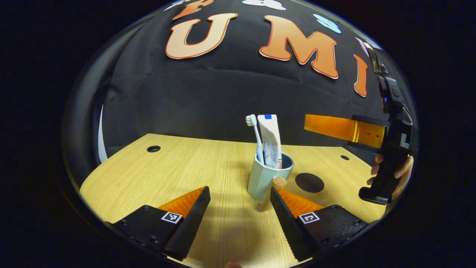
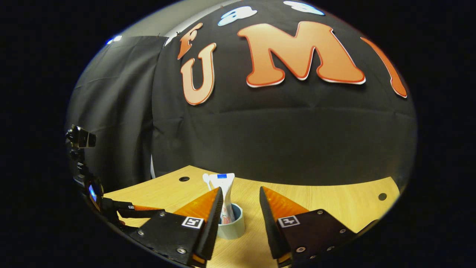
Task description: Put the toothbrush and toothpaste on the desktop into the cup, then pick up the cup and place it on the coaster on the desktop.
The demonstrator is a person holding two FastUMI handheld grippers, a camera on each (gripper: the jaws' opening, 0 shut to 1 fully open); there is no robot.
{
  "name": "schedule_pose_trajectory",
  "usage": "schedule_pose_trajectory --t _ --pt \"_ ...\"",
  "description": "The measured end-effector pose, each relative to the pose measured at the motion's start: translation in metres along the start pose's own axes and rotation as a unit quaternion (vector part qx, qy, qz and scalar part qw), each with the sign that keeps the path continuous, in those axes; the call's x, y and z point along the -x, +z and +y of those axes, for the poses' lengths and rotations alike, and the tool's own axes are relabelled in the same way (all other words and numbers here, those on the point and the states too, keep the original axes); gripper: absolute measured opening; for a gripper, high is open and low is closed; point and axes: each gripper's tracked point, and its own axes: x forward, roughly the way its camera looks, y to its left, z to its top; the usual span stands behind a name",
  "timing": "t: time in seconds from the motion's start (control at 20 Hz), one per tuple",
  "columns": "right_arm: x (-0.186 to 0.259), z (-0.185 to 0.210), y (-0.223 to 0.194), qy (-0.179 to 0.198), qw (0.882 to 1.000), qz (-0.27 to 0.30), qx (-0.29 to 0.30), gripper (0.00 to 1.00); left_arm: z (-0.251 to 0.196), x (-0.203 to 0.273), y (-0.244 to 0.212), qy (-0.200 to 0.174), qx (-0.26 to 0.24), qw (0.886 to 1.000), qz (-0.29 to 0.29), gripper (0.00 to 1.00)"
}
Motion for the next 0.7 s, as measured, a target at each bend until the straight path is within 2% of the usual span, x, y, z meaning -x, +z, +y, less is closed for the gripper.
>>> schedule_pose_trajectory --t 0.05,0.25,0.45,0.55,0.7 --pt "0.010 -0.002 0.007 0.000 1.000 -0.007 0.000 0.67 -0.002 -0.011 0.000 -0.001 -0.009 1.000 0.003 0.98" --pt "0.054 -0.018 0.037 -0.011 0.999 -0.043 0.016 0.84 -0.026 -0.044 0.003 -0.010 -0.039 0.999 0.023 0.97" --pt "0.102 -0.031 0.064 -0.017 0.997 -0.072 0.037 0.90 -0.043 -0.043 0.028 -0.027 -0.053 0.997 0.054 0.97" --pt "0.121 -0.036 0.071 -0.009 0.996 -0.082 0.045 0.90 -0.049 -0.047 0.029 -0.041 -0.046 0.995 0.081 0.98" --pt "0.149 -0.054 0.084 -0.022 0.993 -0.091 0.065 0.91 -0.051 -0.051 0.027 -0.046 -0.044 0.991 0.121 0.97"
